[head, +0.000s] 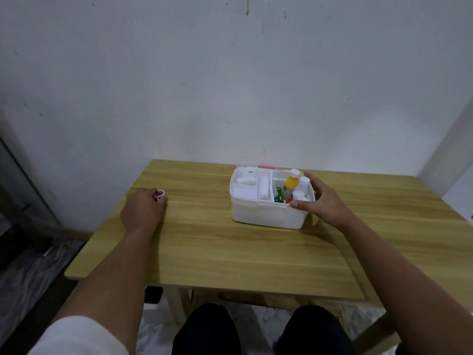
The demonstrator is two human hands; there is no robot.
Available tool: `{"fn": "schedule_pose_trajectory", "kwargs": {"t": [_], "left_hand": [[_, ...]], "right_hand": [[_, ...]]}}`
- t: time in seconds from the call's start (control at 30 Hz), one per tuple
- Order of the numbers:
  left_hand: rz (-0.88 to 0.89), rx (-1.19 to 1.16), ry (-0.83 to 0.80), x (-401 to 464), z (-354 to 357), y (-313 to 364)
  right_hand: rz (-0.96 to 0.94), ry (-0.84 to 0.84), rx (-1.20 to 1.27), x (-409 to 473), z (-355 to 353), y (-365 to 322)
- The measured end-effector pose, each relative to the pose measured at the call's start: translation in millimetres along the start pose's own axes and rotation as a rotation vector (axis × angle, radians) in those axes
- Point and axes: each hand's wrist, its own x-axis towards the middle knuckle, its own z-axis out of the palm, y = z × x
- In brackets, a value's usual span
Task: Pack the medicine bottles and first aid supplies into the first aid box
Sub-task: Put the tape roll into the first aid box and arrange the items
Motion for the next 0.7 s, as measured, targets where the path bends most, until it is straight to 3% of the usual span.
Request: {"fn": "schedule_pose_trajectory", "kwargs": {"t": [0.13,0.23,0.43,0.6,0.7], "left_hand": [[0.010,-0.040,0.011,0,-9,12],[0.076,-0.198,0.018,4,-25,41],[0.402,-0.500,-0.111,-10,-54,125],[0.571,-0.458,-0.249,-37,-46,167],[0.582,-0.376,-0.280,-46,-32,174]], "right_hand": [[-0.010,-0.003,-0.002,-1,-1,-1],[0.001,-0.006,-0.019,-2,-1,-2],[0.007,0.002,-0.013,-2,-2,-4],[0.028,0.002,-0.020,0,-2,-2],[0.030,-0.006,-0.021,1,-3,0]]}}
